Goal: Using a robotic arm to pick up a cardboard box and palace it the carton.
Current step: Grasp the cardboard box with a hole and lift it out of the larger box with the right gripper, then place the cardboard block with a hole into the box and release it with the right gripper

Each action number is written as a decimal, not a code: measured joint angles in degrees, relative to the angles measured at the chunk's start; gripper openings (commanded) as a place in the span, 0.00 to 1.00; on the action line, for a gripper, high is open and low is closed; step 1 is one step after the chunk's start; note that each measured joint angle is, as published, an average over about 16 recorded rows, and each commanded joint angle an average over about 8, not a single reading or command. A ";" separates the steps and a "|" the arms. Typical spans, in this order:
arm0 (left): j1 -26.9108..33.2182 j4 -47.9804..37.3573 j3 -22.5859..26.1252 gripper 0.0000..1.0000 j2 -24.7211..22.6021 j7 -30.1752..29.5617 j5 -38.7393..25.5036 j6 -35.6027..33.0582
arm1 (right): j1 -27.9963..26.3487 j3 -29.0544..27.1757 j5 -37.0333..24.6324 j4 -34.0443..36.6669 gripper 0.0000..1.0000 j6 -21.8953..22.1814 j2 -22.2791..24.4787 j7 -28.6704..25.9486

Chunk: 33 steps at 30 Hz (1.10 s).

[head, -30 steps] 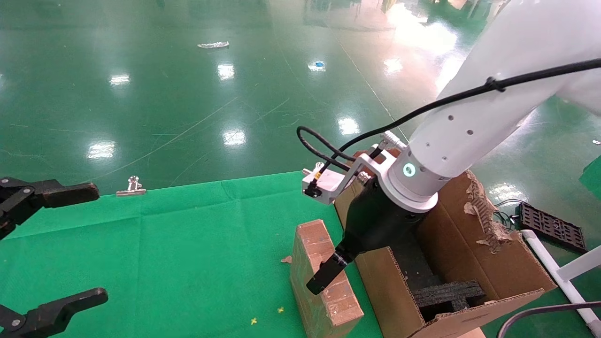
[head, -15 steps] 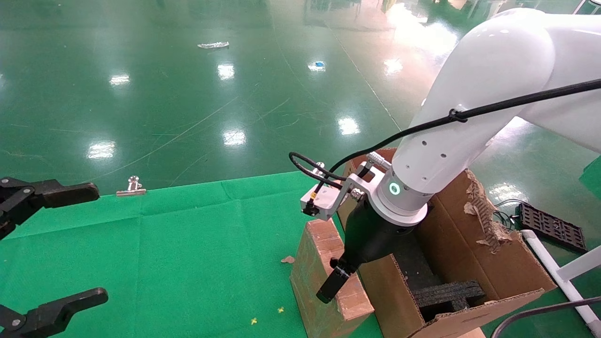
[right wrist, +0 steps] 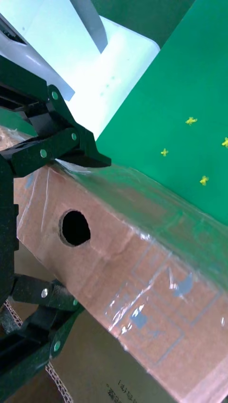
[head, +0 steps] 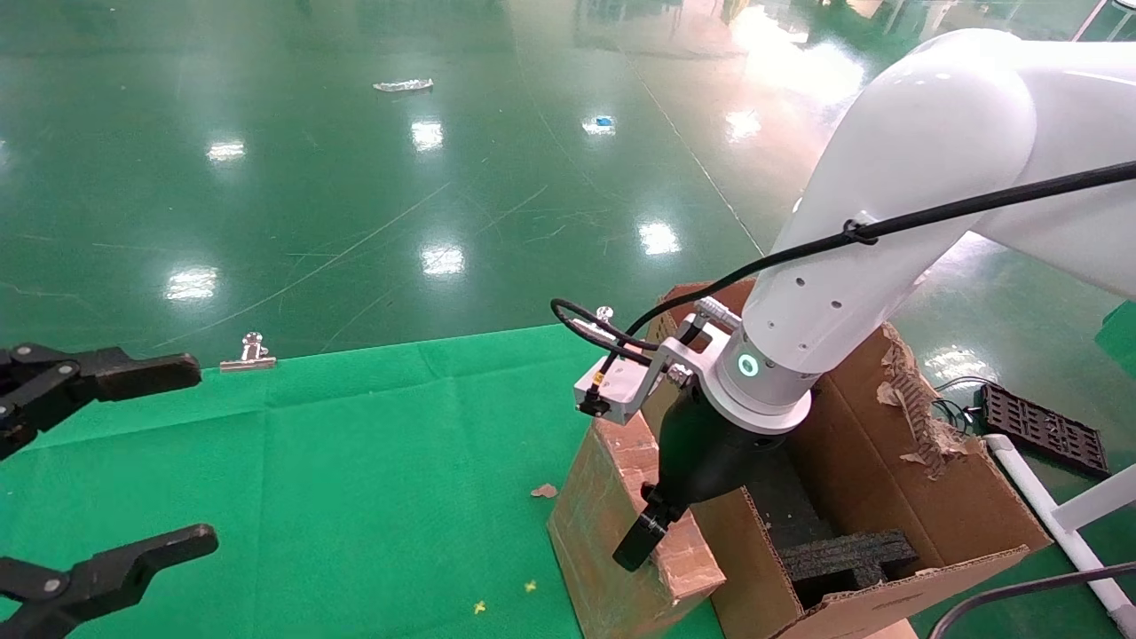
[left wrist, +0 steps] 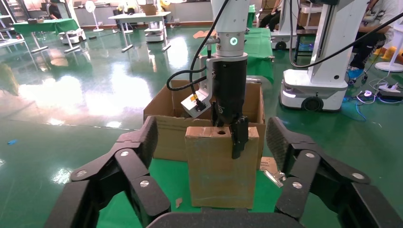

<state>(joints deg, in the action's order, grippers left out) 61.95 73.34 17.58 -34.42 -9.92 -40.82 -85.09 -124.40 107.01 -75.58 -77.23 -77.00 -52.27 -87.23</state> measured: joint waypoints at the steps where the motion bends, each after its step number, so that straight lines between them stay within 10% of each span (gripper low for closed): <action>1: 0.00 0.00 0.00 0.00 0.00 0.00 0.00 0.00 | 0.02 0.01 -0.05 -0.01 0.00 0.04 0.07 0.04; 14: 0.01 0.00 0.03 0.00 0.01 0.02 0.02 0.01 | -1.78 -2.12 0.50 -0.11 0.00 2.48 4.08 4.71; 33: 0.02 0.00 0.08 0.00 0.03 0.04 0.06 0.03 | -14.24 -10.08 -2.33 10.43 0.00 6.18 24.17 20.30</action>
<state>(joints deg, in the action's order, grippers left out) 61.97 73.34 17.66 -34.38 -9.88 -40.76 -85.06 -138.64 96.93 -77.91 -66.81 -70.82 -28.09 -66.93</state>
